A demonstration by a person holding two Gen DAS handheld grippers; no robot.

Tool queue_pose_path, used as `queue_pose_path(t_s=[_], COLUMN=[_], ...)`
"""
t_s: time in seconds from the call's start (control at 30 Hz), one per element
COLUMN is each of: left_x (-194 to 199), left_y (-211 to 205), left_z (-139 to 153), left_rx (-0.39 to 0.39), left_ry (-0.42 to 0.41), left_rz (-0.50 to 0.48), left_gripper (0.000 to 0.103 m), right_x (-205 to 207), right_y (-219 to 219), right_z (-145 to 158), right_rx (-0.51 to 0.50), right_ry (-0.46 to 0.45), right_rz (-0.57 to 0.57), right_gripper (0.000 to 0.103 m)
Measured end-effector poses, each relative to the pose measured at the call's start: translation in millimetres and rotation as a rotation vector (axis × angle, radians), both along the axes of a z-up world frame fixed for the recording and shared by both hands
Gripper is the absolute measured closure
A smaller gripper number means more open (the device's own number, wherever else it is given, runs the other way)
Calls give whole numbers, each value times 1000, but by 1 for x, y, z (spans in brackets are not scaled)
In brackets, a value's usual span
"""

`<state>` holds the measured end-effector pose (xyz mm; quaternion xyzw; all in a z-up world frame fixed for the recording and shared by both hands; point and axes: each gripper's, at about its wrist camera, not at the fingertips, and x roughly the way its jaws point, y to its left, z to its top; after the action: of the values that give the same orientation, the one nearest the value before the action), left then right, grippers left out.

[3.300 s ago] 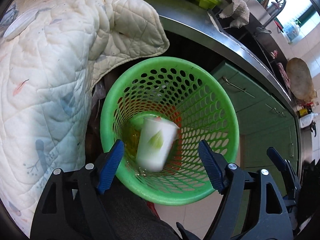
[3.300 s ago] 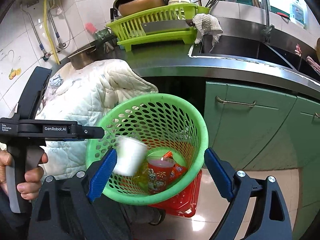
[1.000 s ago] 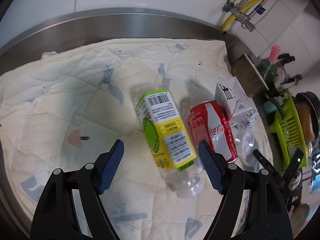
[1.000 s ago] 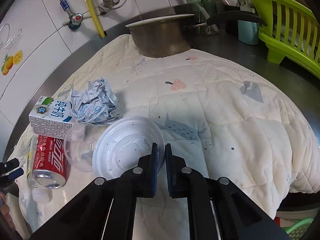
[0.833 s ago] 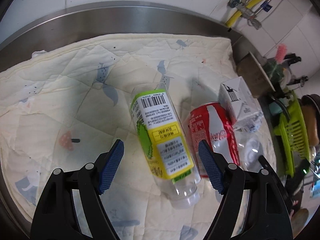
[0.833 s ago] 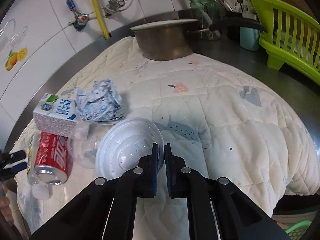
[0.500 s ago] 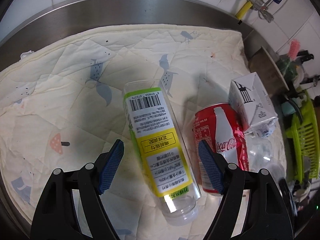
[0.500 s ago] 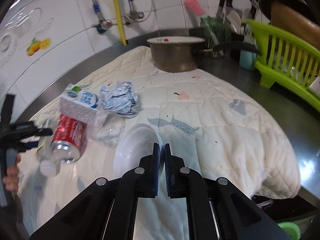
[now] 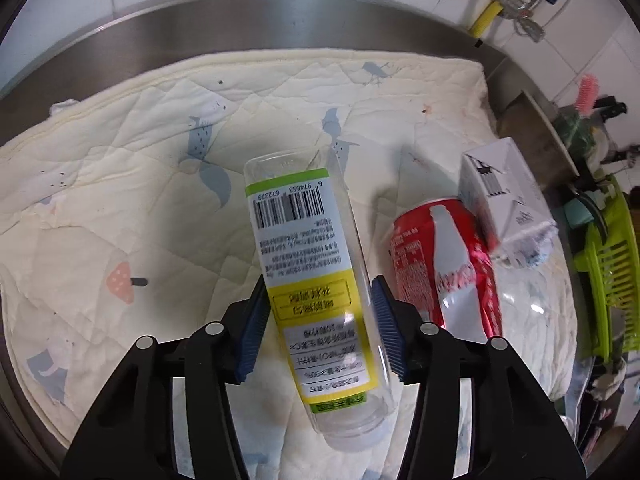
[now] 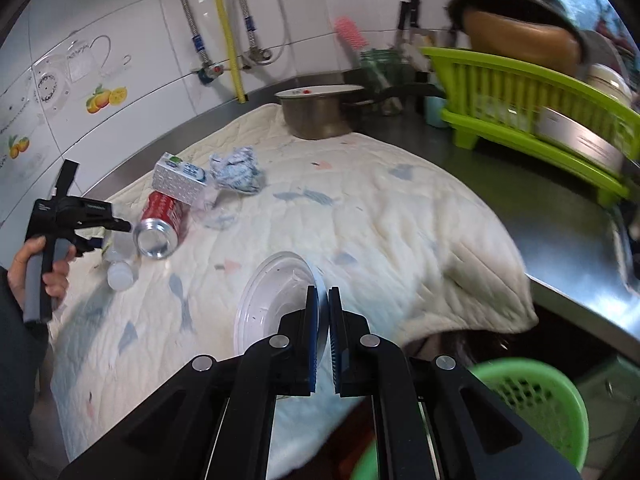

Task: Collect trash
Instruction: 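Carry the white lid to the green basket and release it with the right tool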

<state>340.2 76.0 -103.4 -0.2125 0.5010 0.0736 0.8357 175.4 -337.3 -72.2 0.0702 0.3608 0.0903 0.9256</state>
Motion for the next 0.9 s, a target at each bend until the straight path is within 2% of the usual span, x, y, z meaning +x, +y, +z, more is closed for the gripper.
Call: queue_pose_path(t_s=[0.13,0.37,0.53,0.67,0.9], left_x=[-23,-59,-84,-104,-128], left_y=[6,11,3,-14,-86], left_z=[10,23,39,53,64], left_rx=[-23,-38,-51,-57,-114], left_ry=[-36,-80,-129,-165,-192], left_rz=[-21,-58,-111,-185,-372], left_gripper=[56,58,60,60,60], right_x=[-37,-86,-108,-117,-122], right_y=[-21,-76,-102,-117,-135], right_z=[-9,-54,-87,-113,-145], right_rx=[-47,-57,-112,-158,-155], right_ry=[4,113,187,247,320], right_rz=[-71,-257,-351,-402,-462], right_gripper=[97,97,97,97,94])
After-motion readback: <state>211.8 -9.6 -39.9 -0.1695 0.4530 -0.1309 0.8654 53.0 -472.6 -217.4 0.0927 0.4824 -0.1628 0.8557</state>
